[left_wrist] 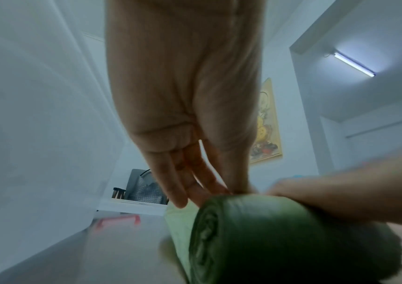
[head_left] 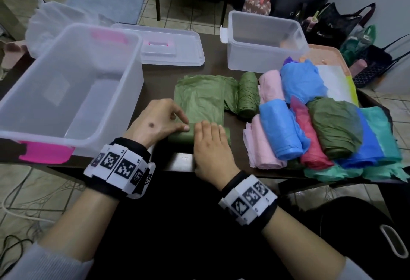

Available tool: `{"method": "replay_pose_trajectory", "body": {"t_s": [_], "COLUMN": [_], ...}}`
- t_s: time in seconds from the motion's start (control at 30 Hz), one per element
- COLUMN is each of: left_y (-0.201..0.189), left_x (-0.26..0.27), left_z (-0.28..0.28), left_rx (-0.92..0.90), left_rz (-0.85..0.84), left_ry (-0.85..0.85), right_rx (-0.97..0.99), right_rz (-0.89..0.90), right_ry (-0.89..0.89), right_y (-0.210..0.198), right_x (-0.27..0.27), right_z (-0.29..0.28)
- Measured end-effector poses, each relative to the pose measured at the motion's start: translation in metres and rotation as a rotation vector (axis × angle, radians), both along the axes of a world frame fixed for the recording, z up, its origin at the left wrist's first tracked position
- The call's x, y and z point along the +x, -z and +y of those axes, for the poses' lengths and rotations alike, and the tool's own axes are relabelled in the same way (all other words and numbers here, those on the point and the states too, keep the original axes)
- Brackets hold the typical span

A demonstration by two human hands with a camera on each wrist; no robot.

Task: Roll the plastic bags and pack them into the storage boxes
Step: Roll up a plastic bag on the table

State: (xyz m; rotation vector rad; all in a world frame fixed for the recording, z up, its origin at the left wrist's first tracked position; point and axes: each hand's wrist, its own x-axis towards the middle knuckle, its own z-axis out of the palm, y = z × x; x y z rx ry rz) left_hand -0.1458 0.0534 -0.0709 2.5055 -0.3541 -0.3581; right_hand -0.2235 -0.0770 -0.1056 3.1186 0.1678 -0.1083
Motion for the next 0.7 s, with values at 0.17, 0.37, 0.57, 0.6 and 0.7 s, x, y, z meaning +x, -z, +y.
{"method": "replay_pose_trajectory", "body": {"t_s": [0.17,0.37,0.57,0.6,0.7], "left_y": [0.001,0.012,0.009,0.007,-0.001], "left_x": [-0.01,-0.018,-0.008,-0.006,-0.001], "left_z": [-0.01,-0.022,-0.022,-0.022,-0.021], "left_rx": [0.118,0.19,0.329,0.342,0.394], "left_rz": [-0.069,-0.151,-0.162,-0.151,-0.075], "left_ry": [0.088,0.132,0.195,0.201,0.192], "right_rx": [0.102,0.142,0.227,0.25,0.198], "right_rz": [0.21,0.358,0.203,0.142,-0.026], "right_ry": [-0.08,-0.037,-0.023,-0.023,-0.065], "right_y": [-0.019,-0.02,-0.013,-0.013,-0.013], "right_x": [0.04,0.065,0.061,0.058,0.04], "right_z": [-0.019,-0.023,-0.024,-0.024,-0.021]}}
